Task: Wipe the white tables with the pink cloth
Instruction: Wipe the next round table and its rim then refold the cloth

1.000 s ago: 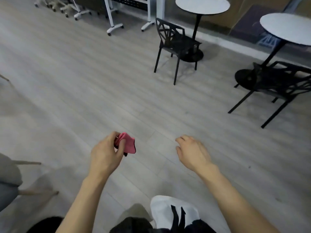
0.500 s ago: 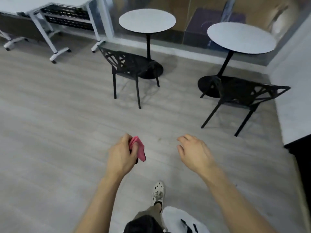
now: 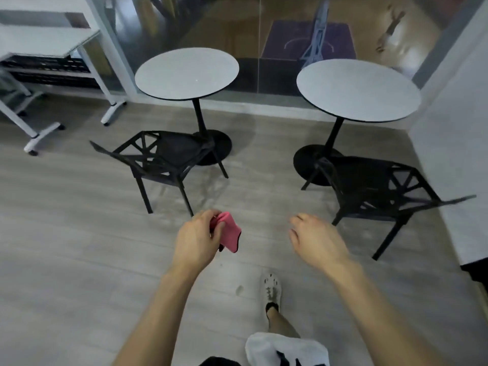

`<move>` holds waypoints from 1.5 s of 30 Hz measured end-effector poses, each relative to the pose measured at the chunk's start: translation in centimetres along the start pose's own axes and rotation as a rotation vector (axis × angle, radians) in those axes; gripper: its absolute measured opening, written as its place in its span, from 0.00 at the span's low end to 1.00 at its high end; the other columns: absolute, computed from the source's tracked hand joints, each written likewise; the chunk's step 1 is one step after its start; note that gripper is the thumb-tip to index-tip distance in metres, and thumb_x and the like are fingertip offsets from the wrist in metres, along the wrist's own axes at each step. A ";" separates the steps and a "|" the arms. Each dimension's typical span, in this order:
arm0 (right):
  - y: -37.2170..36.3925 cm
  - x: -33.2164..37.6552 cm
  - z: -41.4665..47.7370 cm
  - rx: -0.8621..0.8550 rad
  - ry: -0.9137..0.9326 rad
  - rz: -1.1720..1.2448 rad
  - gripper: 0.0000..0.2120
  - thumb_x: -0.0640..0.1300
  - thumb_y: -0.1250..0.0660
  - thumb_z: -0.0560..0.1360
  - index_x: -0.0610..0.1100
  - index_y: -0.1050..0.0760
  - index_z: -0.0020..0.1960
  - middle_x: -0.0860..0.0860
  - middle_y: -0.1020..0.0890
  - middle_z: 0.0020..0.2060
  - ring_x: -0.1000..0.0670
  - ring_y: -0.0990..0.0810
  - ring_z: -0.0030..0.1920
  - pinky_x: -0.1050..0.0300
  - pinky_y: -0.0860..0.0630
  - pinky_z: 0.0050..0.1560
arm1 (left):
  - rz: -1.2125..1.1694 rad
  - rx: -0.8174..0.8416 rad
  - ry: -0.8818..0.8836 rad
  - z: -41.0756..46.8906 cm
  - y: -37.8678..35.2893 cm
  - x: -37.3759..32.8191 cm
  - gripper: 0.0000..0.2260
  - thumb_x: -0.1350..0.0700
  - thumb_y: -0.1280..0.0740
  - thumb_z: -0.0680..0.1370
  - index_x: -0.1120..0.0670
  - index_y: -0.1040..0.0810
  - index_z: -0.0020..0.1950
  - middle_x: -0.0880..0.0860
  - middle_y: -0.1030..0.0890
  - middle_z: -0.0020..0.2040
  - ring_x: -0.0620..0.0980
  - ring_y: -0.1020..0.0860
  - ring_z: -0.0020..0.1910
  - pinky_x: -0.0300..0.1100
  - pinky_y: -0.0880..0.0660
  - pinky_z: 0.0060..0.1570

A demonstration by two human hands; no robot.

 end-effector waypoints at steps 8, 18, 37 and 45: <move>5.1 -3.6 24.1 -0.010 0.123 0.009 0.10 0.46 0.42 0.87 0.45 0.23 0.57 0.48 0.21 0.52 0.44 0.19 0.54 0.50 0.31 0.44 | 0.030 -0.108 0.079 21.3 1.6 0.4 0.10 0.46 0.30 0.84 0.48 0.16 0.61 0.45 0.18 0.51 0.48 0.20 0.42 0.50 0.20 0.45; 8.2 -5.8 51.3 -0.036 0.215 -0.042 0.10 0.48 0.41 0.87 0.46 0.23 0.59 0.47 0.19 0.55 0.41 0.19 0.57 0.48 0.25 0.55 | -0.016 -0.162 0.119 47.2 0.4 4.6 0.08 0.41 0.30 0.82 0.44 0.17 0.53 0.41 0.19 0.46 0.45 0.21 0.43 0.46 0.24 0.42; 13.4 -15.6 96.6 -0.031 0.336 -0.014 0.12 0.47 0.43 0.86 0.47 0.21 0.58 0.49 0.19 0.52 0.43 0.19 0.55 0.47 0.26 0.59 | 0.048 -0.021 0.150 94.4 -3.8 4.4 0.07 0.45 0.30 0.83 0.47 0.16 0.53 0.44 0.16 0.47 0.50 0.18 0.45 0.52 0.20 0.47; 16.8 -14.1 115.0 0.008 0.634 -0.109 0.11 0.47 0.42 0.86 0.49 0.21 0.60 0.51 0.18 0.53 0.46 0.18 0.53 0.50 0.24 0.57 | 0.034 -0.157 0.405 106.5 -2.1 7.1 0.06 0.46 0.32 0.83 0.45 0.17 0.53 0.42 0.17 0.45 0.48 0.18 0.45 0.51 0.19 0.46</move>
Point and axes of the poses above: each hand's wrist, its own z-axis towards the middle knuckle, its own y-axis out of the back of the hand, x = y × z, the point moved 9 cm from there along z, towards the middle knuckle
